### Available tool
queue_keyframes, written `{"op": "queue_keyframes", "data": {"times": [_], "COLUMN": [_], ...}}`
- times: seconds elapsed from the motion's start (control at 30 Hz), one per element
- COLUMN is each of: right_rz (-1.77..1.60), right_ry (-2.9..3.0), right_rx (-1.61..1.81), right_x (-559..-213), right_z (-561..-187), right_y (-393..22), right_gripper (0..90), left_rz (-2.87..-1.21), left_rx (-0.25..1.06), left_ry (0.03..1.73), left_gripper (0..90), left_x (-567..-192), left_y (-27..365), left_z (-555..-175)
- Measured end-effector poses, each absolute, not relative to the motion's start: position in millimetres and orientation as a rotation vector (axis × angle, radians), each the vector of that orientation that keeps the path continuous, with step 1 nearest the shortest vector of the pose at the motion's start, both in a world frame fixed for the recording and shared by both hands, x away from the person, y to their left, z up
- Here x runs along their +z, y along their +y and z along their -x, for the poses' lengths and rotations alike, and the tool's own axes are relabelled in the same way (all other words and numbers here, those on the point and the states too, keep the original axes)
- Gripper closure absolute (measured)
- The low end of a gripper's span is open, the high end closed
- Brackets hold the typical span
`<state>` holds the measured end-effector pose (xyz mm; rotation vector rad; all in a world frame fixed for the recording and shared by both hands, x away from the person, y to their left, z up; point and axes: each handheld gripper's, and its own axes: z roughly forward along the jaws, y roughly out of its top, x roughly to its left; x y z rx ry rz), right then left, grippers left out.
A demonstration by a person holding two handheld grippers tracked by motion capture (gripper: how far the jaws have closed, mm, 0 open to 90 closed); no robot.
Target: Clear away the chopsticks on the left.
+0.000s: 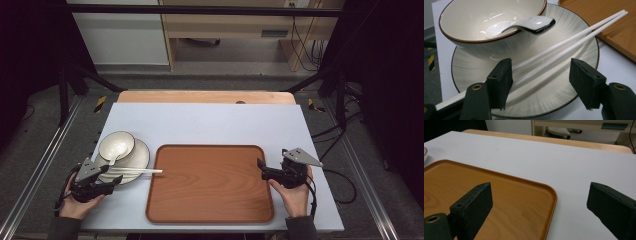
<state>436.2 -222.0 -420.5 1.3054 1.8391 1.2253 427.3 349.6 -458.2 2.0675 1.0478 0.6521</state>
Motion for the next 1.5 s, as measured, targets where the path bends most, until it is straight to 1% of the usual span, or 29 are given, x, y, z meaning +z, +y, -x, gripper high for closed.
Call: {"op": "queue_keyframes", "data": {"times": [0.1,0.2,0.23,0.3,0.33,0.43,0.57,0.6,0.63,0.8,1.07,1.17,1.5], "right_rz": [-1.304,-1.303,-1.3,-1.299,-1.299,-1.301,-1.303,-1.303,-1.303,-1.305,-1.307,-1.31,-1.313], "right_ry": [1.839,1.839,1.841,1.842,1.842,1.838,1.835,1.838,1.838,1.84,1.843,1.844,1.841], "right_rx": [1.226,1.23,1.23,1.231,1.231,1.234,1.236,1.234,1.234,1.229,1.233,1.233,1.233], "right_x": [-420.3,-420.2,-420.1,-420.1,-420.0,-419.4,-419.3,-419.6,-419.6,-420.0,-420.3,-420.4,-420.9], "right_z": [-436.2,-436.4,-436.4,-436.4,-436.2,-435.9,-435.6,-435.9,-435.9,-436.3,-436.6,-436.7,-436.9], "right_y": [-222.0,-221.6,-221.0,-220.9,-221.0,-222.1,-222.6,-222.3,-222.3,-222.0,-222.0,-222.2,-223.1], "right_gripper": [6.5,6.5,6.5,6.5,6.5,6.4,6.3,6.3,6.3,6.3,6.3,6.3,6.2], "left_rz": [-2.072,-2.074,-2.077,-2.079,-2.08,-2.091,-2.099,-2.103,-2.11,-2.098,-2.101,-2.105,-2.098], "left_rx": [0.655,0.653,0.64,0.639,0.629,0.611,0.586,0.581,0.578,0.565,0.551,0.559,0.553], "left_ry": [1.058,1.059,1.055,1.057,1.056,1.052,1.052,1.049,1.045,1.047,1.05,1.05,1.082], "left_gripper": [41.1,43.5,47.4,50.2,50.2,53.9,59.4,62.5,62.5,69.4,74.5,77.8,81.8], "left_x": [-458.1,-458.3,-458.2,-458.1,-458.0,-457.3,-457.4,-457.2,-456.7,-455.5,-455.2,-455.0,-454.7], "left_y": [349.3,348.7,348.4,348.0,347.8,346.9,345.4,345.0,345.1,340.9,333.9,329.8,322.1], "left_z": [-426.5,-426.4,-426.2,-426.2,-426.1,-425.2,-424.5,-424.1,-423.8,-422.4,-421.4,-421.3,-421.4]}}
